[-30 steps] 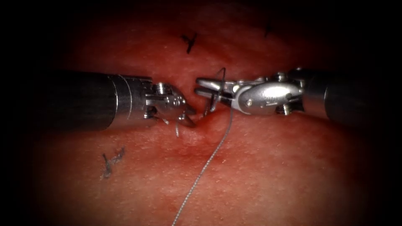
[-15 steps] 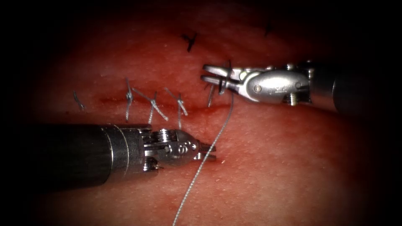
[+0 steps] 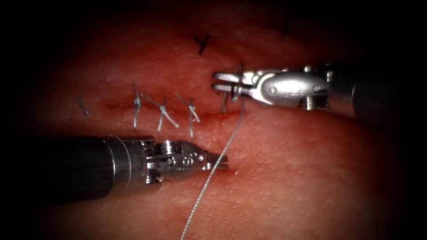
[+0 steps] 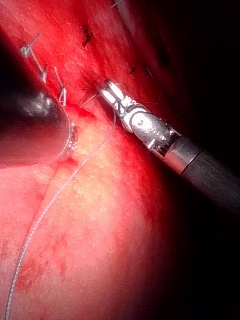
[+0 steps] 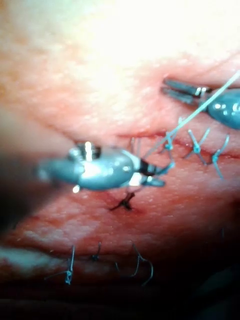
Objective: Wound Closure
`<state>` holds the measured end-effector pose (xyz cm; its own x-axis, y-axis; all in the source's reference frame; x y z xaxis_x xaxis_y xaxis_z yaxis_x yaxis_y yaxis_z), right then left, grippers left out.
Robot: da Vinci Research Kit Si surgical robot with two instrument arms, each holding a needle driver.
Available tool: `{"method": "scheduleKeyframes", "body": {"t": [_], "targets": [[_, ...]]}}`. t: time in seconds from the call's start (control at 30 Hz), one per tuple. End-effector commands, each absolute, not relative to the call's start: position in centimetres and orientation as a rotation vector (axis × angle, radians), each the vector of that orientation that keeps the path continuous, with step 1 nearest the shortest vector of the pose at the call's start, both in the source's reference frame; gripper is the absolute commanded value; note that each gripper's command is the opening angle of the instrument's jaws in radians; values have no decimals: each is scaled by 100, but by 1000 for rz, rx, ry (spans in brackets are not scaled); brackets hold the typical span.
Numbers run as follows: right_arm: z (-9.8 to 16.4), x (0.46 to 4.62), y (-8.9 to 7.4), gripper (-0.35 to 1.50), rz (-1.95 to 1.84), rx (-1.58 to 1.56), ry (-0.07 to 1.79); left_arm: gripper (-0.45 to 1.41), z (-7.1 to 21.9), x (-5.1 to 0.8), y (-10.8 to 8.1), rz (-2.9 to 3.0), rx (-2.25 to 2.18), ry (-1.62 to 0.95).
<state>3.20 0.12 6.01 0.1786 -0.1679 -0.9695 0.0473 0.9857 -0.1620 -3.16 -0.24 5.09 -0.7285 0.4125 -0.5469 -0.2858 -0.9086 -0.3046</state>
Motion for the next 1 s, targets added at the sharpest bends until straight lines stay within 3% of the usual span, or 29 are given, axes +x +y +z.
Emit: {"method": "scheduleKeyframes", "body": {"t": [0.03, 1.0], "targets": [[602, 329, 21, -35, -144, -94, 1390, -16, 513, -323, -20, 2597, -895, -277], [607, 346, 48, -35, -26, 116, 1344, -23, 537, -308, -20, 2575, -921, -248]]}}
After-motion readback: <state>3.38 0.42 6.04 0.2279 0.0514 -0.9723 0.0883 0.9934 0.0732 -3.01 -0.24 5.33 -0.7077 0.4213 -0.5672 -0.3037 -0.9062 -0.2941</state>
